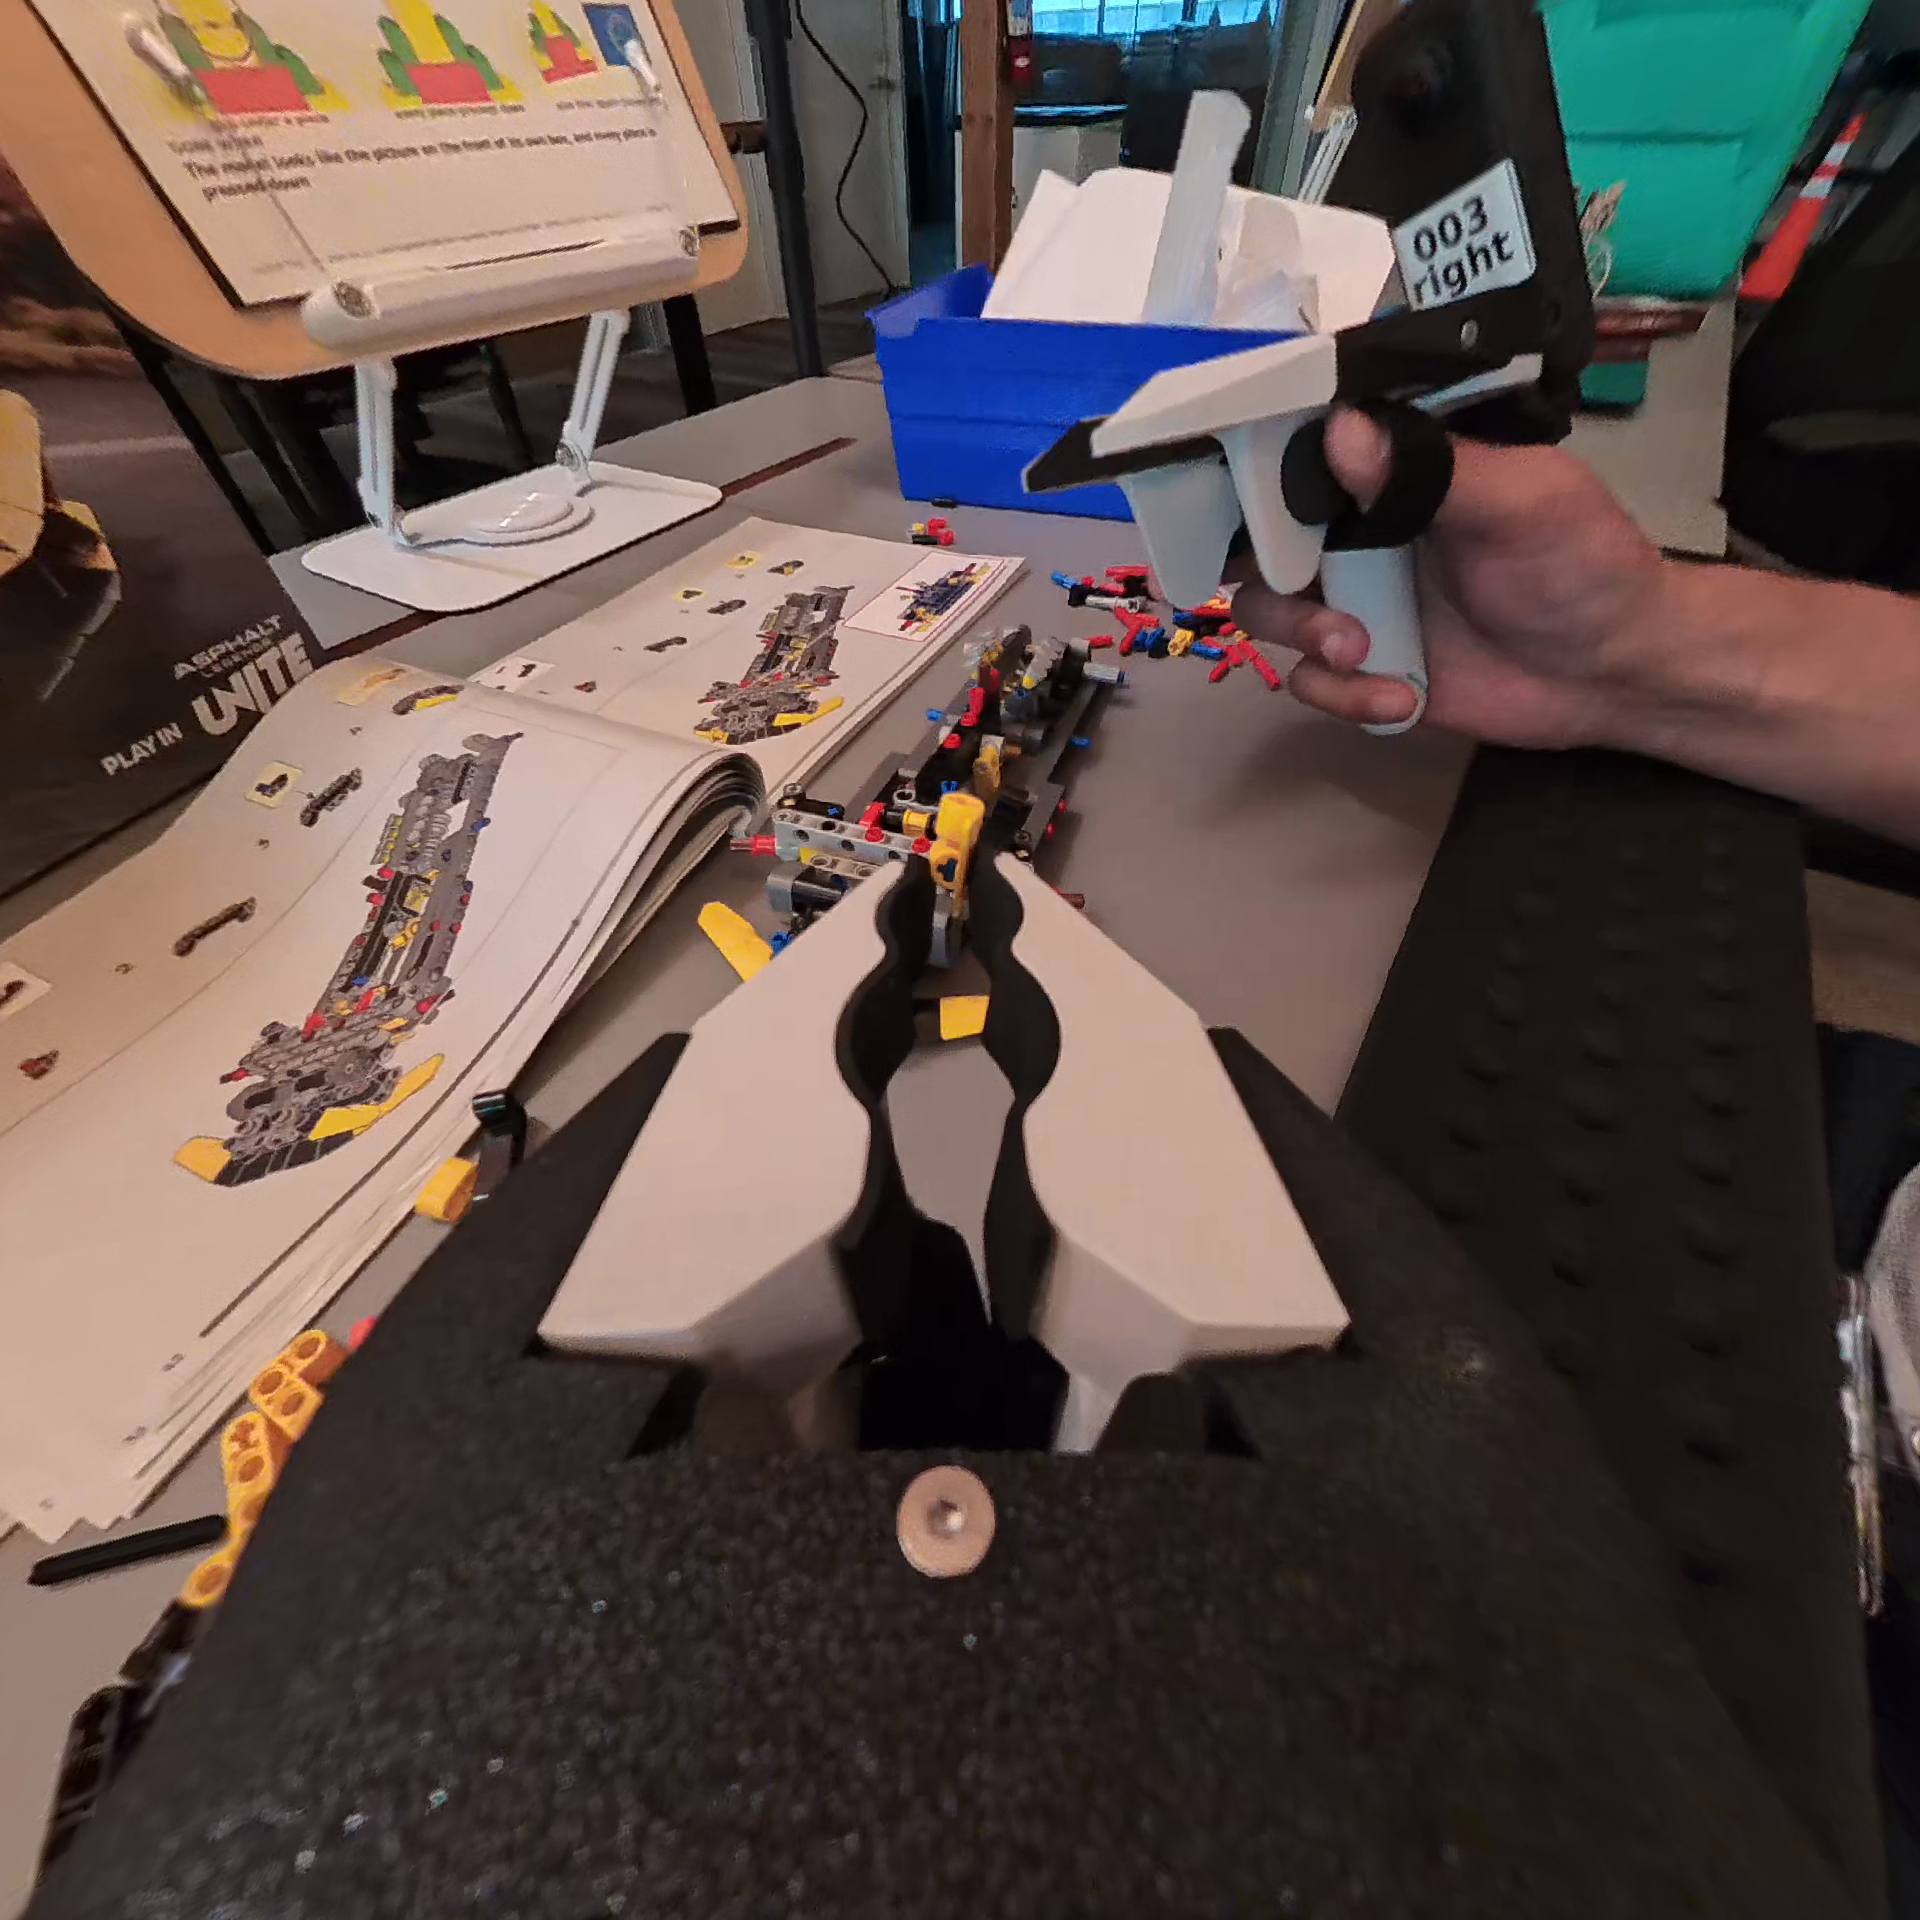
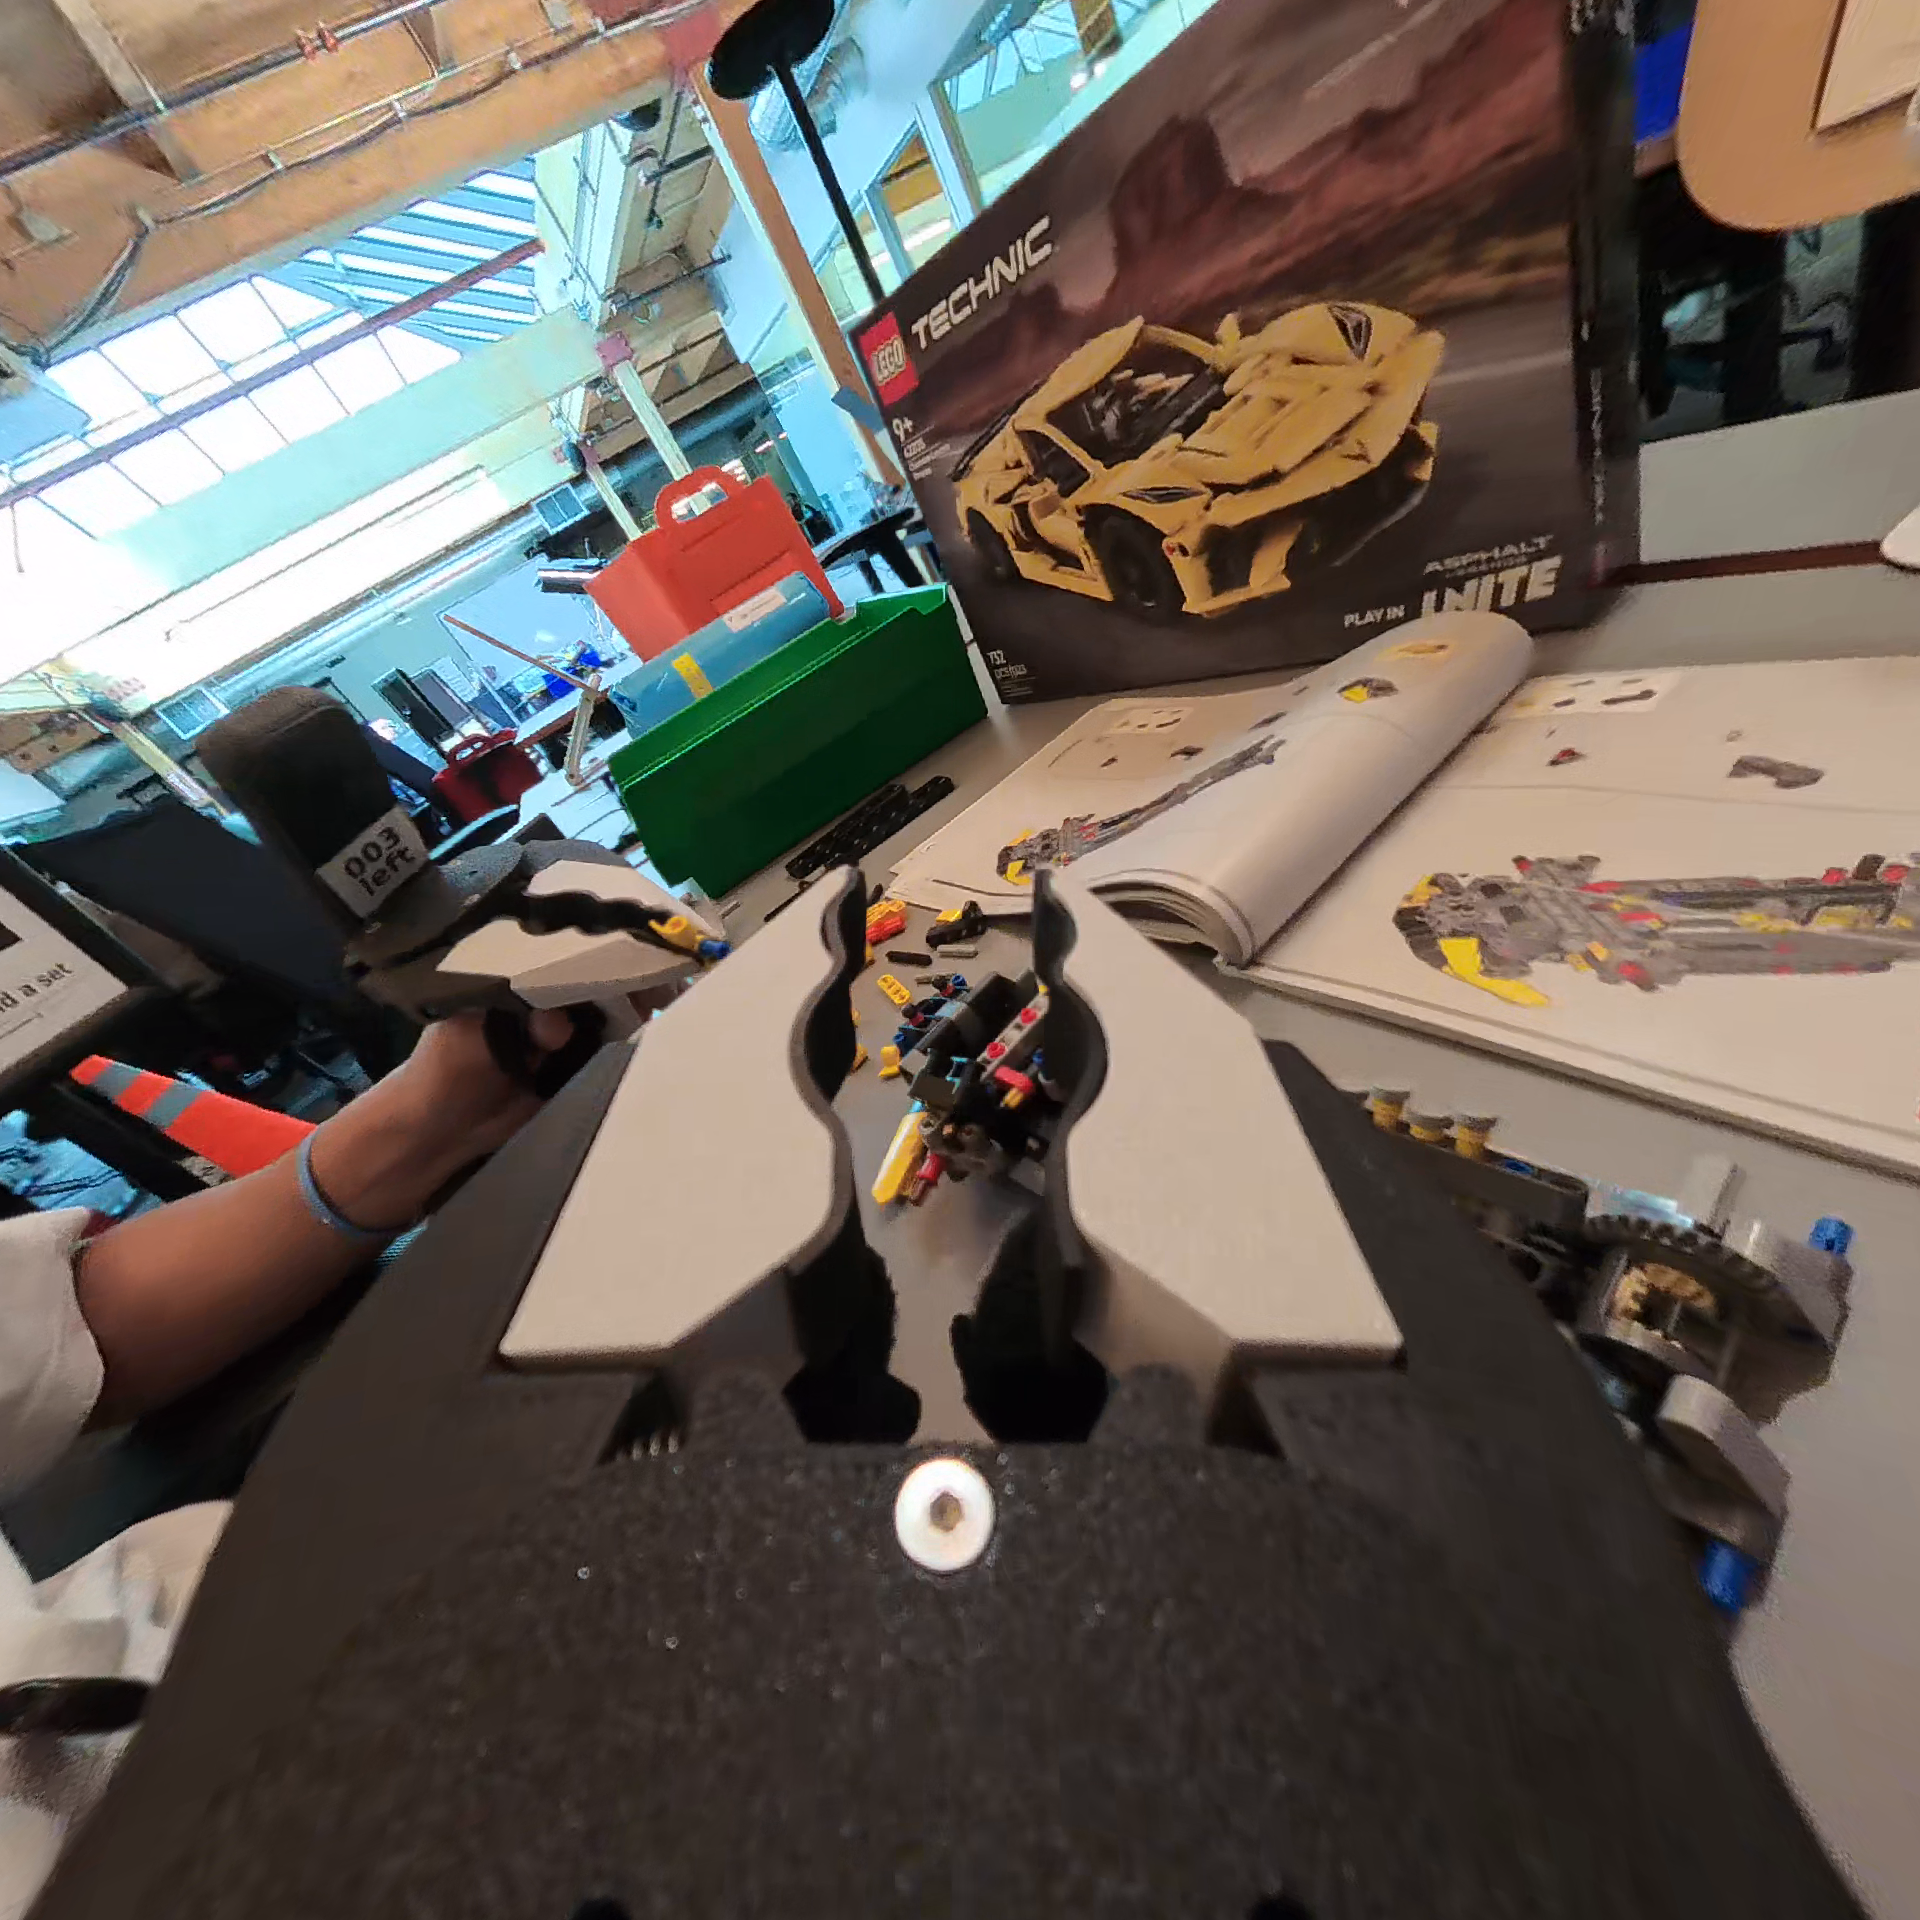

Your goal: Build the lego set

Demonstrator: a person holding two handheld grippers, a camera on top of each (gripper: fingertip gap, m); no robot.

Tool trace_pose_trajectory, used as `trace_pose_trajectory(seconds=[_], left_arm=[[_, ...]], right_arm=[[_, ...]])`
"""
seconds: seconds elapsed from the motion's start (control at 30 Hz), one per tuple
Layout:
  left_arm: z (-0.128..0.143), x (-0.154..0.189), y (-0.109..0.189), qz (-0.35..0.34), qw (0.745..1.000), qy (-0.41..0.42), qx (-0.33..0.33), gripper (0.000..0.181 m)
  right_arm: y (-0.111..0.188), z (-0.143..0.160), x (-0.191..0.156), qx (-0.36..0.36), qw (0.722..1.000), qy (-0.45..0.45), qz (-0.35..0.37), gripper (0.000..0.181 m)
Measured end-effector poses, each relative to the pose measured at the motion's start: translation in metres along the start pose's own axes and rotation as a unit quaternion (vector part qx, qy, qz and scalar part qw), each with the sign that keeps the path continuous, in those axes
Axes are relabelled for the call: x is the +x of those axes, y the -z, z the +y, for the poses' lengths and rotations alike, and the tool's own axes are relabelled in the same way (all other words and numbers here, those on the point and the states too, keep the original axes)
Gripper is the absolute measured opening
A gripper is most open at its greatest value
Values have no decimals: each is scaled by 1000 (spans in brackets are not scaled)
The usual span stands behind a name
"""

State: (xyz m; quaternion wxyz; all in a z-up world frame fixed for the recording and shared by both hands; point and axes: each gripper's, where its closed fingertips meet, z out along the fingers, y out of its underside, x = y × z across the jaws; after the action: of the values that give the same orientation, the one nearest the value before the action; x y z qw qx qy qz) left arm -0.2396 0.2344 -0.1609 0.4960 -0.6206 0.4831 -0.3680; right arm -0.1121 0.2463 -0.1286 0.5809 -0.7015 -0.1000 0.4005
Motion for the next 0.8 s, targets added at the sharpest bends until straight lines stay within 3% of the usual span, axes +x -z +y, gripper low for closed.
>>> trace_pose_trajectory(seconds=[0.13, 0.23, 0.37, 0.47, 0.63, 0.8], left_arm=[[3, -1, -2, 19, 999, 32, -6, 5], [7, 1, -5, 16, 999, 20, -19, 5], [11, 6, -8, 13, 999, -13, -31, 5], [10, 10, -7, 21, 999, -22, -28, 5], [12, 11, -9, 20, 999, -29, -35, 5], [13, 12, -9, 17, 998, -40, -35, 5]], right_arm=[[-9, 13, -5, -38, 999, -4, -16, 35], [-21, 50, -15, -147, 985, 85, -1, 35], [-27, 82, -1, -243, 939, 234, 76, 35], [-34, 91, -3, -259, 928, 263, 60, 33], [-42, 98, -1, -284, 925, 250, 36, 9], [-35, 89, -19, -248, 916, 314, 24, 7]])
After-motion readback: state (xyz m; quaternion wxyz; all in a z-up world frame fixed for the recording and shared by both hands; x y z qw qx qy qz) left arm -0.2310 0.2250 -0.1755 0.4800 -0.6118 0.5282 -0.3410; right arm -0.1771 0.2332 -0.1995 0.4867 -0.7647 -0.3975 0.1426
